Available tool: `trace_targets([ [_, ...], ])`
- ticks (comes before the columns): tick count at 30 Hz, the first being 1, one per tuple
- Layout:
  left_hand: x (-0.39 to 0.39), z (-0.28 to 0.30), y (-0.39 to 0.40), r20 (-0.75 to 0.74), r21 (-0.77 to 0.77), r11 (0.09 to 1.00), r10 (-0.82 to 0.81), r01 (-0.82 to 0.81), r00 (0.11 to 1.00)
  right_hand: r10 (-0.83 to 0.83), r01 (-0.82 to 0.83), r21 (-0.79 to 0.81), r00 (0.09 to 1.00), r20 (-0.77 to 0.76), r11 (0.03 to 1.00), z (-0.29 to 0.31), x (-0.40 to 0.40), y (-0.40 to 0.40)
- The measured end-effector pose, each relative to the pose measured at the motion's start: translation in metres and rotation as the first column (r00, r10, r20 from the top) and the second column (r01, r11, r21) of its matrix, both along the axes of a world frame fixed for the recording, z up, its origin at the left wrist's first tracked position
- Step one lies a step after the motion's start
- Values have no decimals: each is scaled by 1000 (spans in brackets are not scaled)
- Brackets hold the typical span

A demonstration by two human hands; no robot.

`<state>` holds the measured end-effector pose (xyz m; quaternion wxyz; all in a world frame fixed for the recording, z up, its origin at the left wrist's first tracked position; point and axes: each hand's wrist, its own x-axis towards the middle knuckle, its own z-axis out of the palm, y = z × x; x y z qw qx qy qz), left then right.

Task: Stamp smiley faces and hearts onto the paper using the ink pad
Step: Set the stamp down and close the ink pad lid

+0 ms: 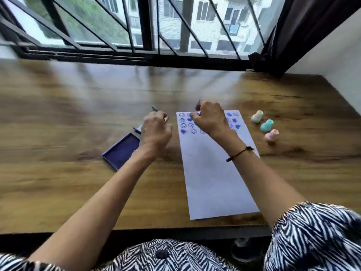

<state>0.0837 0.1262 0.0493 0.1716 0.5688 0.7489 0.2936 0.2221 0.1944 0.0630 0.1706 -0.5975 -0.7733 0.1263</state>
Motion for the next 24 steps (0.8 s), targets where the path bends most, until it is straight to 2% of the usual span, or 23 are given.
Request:
trace_targets([
  [3,-28,-1,-4,-138,-71,996,37,-48,990,107,-107,-52,994,0,993,-6,-44,0],
  [5,-38,0,-4,-227,-142,989,6,-39,974,157,-154,-74,987,30,985,-10,-66,0],
  [7,-41,-1,-4,-314,-249,968,-68,-13,947,180,-172,-106,981,71,979,-14,-81,1],
  [10,-43,-5,-3,-349,-349,937,-100,-30,932,156,-139,-127,979,130,982,-19,-93,3],
  [17,-46,-7,-1,-377,-300,954,-112,-7,919,79,-59,-154,989,122,986,-23,-98,6],
  [19,-47,-8,-2,-346,-271,962,-103,6,932,17,-9,-186,999,41,982,-21,-99,9],
  [21,-50,-8,-3,-303,-228,973,-91,21,949,-74,36,-248,987,-144,968,-14,-99,13],
  [22,-50,-8,-4,-287,-197,980,-89,32,954,-122,24,-327,952,-282,945,-9,-97,13],
  [24,-49,-8,-6,-266,-111,992,-80,52,961,-273,-98,-552,789,-550,828,1,-91,7],
])
